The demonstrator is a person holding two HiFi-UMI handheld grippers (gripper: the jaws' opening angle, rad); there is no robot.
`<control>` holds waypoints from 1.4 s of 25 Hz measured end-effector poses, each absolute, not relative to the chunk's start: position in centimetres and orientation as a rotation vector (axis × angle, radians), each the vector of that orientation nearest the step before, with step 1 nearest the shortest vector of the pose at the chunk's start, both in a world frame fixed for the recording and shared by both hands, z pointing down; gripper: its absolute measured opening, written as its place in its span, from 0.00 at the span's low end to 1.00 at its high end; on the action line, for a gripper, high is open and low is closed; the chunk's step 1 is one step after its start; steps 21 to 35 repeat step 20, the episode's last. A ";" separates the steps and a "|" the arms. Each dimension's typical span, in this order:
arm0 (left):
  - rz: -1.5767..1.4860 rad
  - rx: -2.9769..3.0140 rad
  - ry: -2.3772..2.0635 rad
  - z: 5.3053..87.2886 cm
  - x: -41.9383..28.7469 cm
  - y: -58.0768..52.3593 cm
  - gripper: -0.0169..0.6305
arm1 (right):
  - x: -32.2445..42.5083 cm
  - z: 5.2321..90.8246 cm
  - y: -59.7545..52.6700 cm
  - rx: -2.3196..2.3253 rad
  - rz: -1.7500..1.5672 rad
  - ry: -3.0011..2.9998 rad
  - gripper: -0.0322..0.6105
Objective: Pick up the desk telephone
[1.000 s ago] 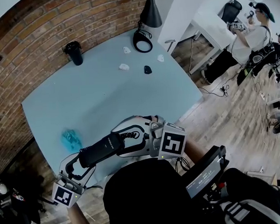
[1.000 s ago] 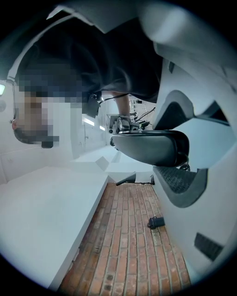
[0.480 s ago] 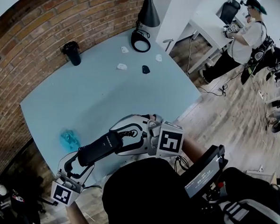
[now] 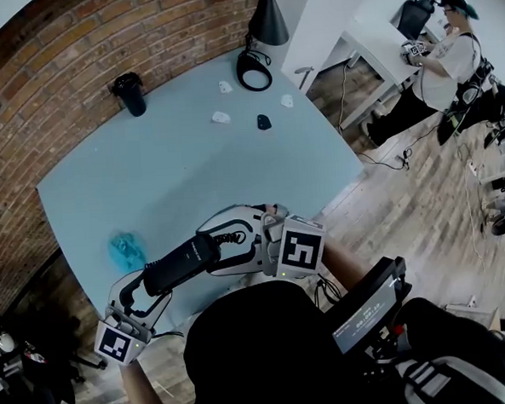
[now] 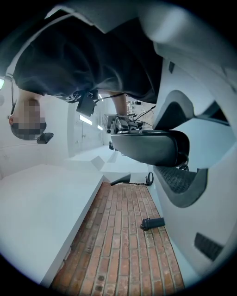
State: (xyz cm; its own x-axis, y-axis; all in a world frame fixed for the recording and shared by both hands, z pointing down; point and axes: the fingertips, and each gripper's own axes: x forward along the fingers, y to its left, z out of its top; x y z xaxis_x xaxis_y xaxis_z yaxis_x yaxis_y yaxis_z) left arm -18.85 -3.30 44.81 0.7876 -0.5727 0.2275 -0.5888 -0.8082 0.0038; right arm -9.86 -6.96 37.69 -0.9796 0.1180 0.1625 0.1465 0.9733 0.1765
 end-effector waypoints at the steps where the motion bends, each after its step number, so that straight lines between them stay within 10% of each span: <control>1: 0.328 2.896 -0.944 44.9 -18.8 -3.3 0.43 | -9.9 37.8 -6.9 -0.204 -0.284 -2.971 0.48; 35: 0.316 2.876 -0.949 45.8 -18.9 -3.3 0.43 | -9.9 38.4 -7.3 -0.216 -0.250 -2.978 0.48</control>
